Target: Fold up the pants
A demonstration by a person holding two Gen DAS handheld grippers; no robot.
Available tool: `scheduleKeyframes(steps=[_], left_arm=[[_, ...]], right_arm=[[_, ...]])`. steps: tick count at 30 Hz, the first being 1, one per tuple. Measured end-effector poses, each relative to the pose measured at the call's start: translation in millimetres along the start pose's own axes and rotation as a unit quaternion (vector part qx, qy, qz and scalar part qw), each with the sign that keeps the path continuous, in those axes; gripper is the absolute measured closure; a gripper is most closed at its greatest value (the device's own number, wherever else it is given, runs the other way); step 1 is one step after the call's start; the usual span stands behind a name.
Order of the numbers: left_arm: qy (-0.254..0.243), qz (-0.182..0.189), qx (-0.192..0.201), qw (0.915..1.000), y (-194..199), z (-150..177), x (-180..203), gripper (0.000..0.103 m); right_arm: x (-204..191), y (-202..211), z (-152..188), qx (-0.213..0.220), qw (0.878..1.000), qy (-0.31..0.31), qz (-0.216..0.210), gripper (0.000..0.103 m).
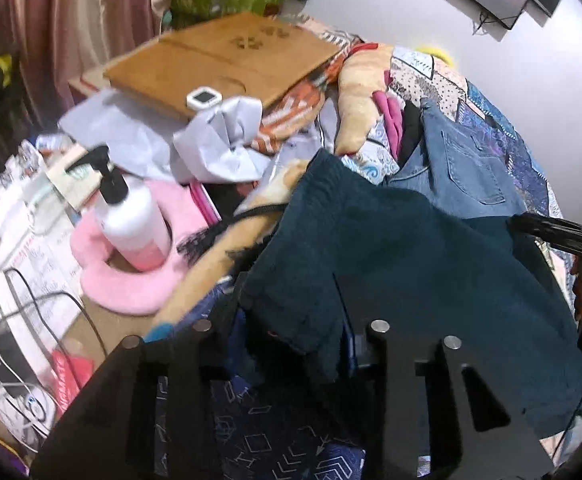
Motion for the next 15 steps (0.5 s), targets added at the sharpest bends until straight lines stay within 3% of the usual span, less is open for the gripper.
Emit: scheduleKeyframes(steps=[2,7,10,15], left_arm=[[-0.014,-0.018,0.01,0.9997,4,-2,0,0.068],[-0.028,-0.046,0.031,0.9981,17,-1,-12,0.068],[-0.034,-0.05,0.015,0.9981,10,9,-15,0.068],[-0.017,-0.018,-0.031,0.9992,-18,35,-18,0.066]], right_arm=[[0,-11,8,-0.019,1.0,-0.001,-0.001,0.059],[-11,-7,21,0.011,0.998,0.059,0.036,0.076],[-7,2,19,0.033,0.998,0.048,0.036,0.093],[-12,22,11,0.088,0.994,0.057,0.041,0.097]])
Point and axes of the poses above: each gripper's, at about its wrist camera, not at the fingertips, and y roughly against the way its jaws point, x to its right, z to its underside, the point moved 6 cm from there along -y, roughly the way its jaws point, and after that the axes turned 14 degrees about -y, right-handed, at the moved point
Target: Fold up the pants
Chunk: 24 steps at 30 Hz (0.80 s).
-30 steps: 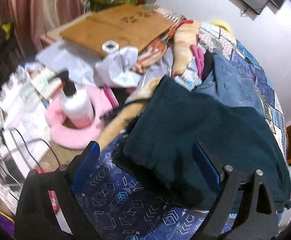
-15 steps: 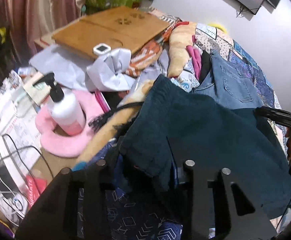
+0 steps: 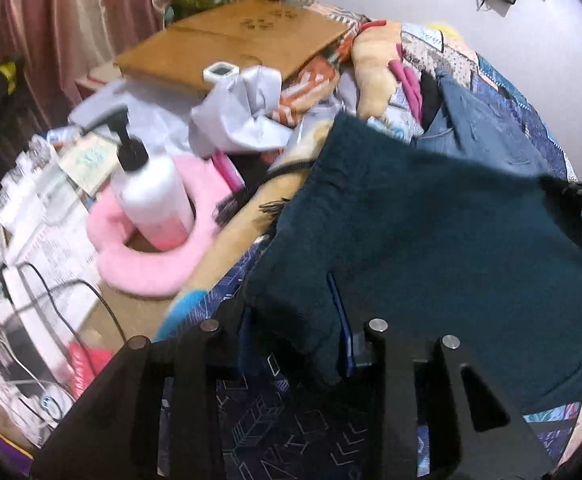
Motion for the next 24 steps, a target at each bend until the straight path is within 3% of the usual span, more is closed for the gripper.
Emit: scheduleKeyframes(steps=[4,9,11,13,16,20,24], left_arm=[[-0.019,0.0,-0.004,0.9998,4,-3,3,0.062],[-0.031,-0.028,-0.011,0.9991,15,-11,-3,0.045],[-0.038,-0.029,-0.003,0.9989,26,-19,-8,0.039],[-0.044,-0.032,0.011,0.9985,36,-30,-12,0.035],[-0.058,-0.049,0.029,0.9967,48,-55,-18,0.029],[-0.056,-0.023,0.045,0.9972,49,-86,-20,0.02],[-0.078,0.014,0.02,0.9966,24,-113,-10,0.02]], right_arm=[[-3,5,-9,0.021,1.0,0.0,0.008,0.097],[3,-21,-1,-0.047,0.999,-0.013,0.022,0.088],[6,-13,0,-0.048,0.998,-0.027,0.013,0.081],[7,-2,3,-0.049,0.998,-0.044,-0.004,0.06],[7,23,11,-0.03,0.998,-0.051,-0.017,0.048],[8,47,30,-0.019,0.998,-0.056,-0.026,0.042],[12,62,53,-0.021,0.997,-0.065,-0.027,0.042]])
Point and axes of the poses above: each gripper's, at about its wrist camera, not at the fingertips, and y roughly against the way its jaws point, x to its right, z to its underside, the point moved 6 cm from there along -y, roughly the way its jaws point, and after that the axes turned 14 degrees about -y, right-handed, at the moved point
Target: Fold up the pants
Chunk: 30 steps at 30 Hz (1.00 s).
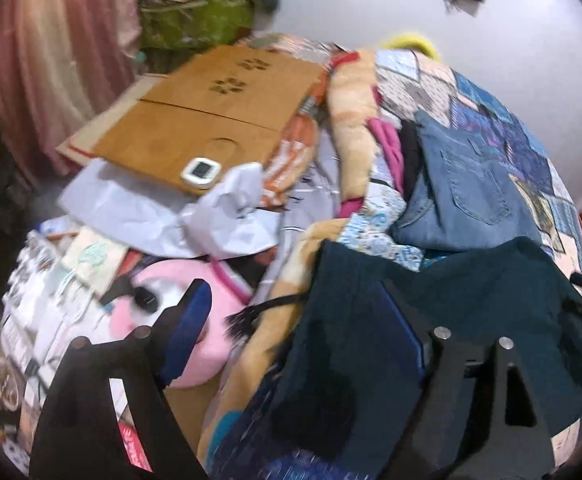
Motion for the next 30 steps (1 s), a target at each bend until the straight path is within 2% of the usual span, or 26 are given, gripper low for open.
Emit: scheduleKeyframes(steps=[4,7,8,10,11,12,13,14,15,17,20,22,24,28,30], left_arm=[[-0.014,0.04,-0.058,0.9974,-45,-15,12,0.02],[-0.015,0.068,-0.103,0.9922,-78,-17,20,0.02],[-0.017,0.085,-0.12,0.989,-88,-16,25,0.02],[-0.021,0.103,-0.148,0.9833,-105,-12,30,0.02],[-0.02,0.107,-0.155,0.9819,-109,-10,32,0.026],[-0.017,0.11,-0.157,0.9814,-111,-9,33,0.04],[-0.01,0.12,-0.154,0.9807,-113,-10,34,0.048],[-0.004,0.13,-0.147,0.9806,-111,-11,36,0.067],[-0.004,0.129,-0.138,0.982,-109,-14,37,0.072],[-0.024,0.099,-0.104,0.9894,-98,-22,39,0.076],[-0.045,0.044,-0.061,0.9962,-80,-34,38,0.077],[-0.039,0.012,-0.045,0.9982,-76,-41,28,0.077],[-0.027,0.02,-0.046,0.9984,-82,-42,21,0.076],[-0.015,0.027,-0.094,0.9951,-113,-29,19,0.074],[-0.03,0.013,-0.11,0.9934,-122,-23,26,0.066]], right_arm=[[8,8,25,-0.008,1.0,-0.024,-0.003,0.042],[13,13,45,-0.008,0.999,-0.047,-0.002,0.042],[16,15,49,-0.003,0.998,-0.056,-0.005,0.04],[21,19,53,0.004,0.998,-0.068,-0.008,0.03],[23,20,54,0.002,0.997,-0.072,-0.011,0.03],[25,19,54,-0.001,0.997,-0.077,-0.015,0.029],[27,19,54,-0.005,0.996,-0.083,-0.018,0.029],[28,19,54,-0.007,0.996,-0.086,-0.02,0.029],[29,18,53,-0.007,0.996,-0.087,-0.021,0.028],[28,17,55,-0.003,0.996,-0.087,-0.02,0.028],[29,17,58,0.003,0.996,-0.092,-0.02,0.028],[31,18,60,0.003,0.995,-0.098,-0.024,0.028],[31,19,61,0.003,0.994,-0.103,-0.026,0.028],[31,26,68,0.006,0.994,-0.109,-0.028,0.028],[32,31,73,0.007,0.993,-0.116,-0.03,0.028]])
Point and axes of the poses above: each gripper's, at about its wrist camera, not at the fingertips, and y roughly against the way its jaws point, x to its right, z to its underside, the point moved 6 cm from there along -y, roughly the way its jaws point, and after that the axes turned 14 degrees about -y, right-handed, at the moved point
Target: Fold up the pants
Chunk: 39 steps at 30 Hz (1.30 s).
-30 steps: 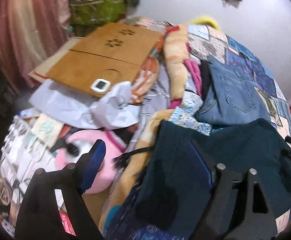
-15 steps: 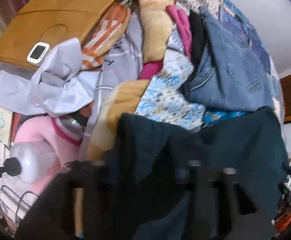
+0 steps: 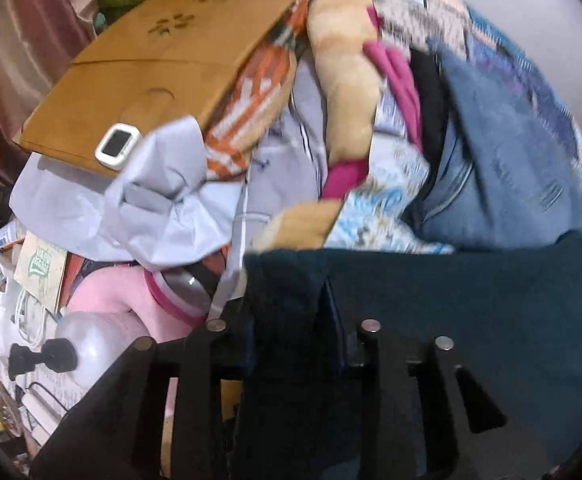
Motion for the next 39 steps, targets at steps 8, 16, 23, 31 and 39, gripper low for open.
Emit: scheduleKeyframes(steps=[8,16,23,31,39], left_arm=[[-0.025,-0.061,0.014,0.9978,40,9,8,0.047],[-0.08,-0.039,0.074,0.9933,101,23,57,0.026],[-0.135,-0.009,0.093,0.9864,124,27,125,0.019],[-0.18,0.005,0.097,0.9788,134,29,203,0.019],[-0.229,0.01,0.088,0.9693,127,38,272,0.018]], right_arm=[[18,22,19,0.018,0.999,-0.027,0.009,0.026],[61,46,38,0.028,0.995,-0.093,0.034,0.025],[114,79,66,0.04,0.985,-0.155,0.066,0.025],[164,136,89,0.089,0.971,-0.19,0.111,0.025],[267,211,114,0.175,0.919,-0.324,0.138,0.025]])
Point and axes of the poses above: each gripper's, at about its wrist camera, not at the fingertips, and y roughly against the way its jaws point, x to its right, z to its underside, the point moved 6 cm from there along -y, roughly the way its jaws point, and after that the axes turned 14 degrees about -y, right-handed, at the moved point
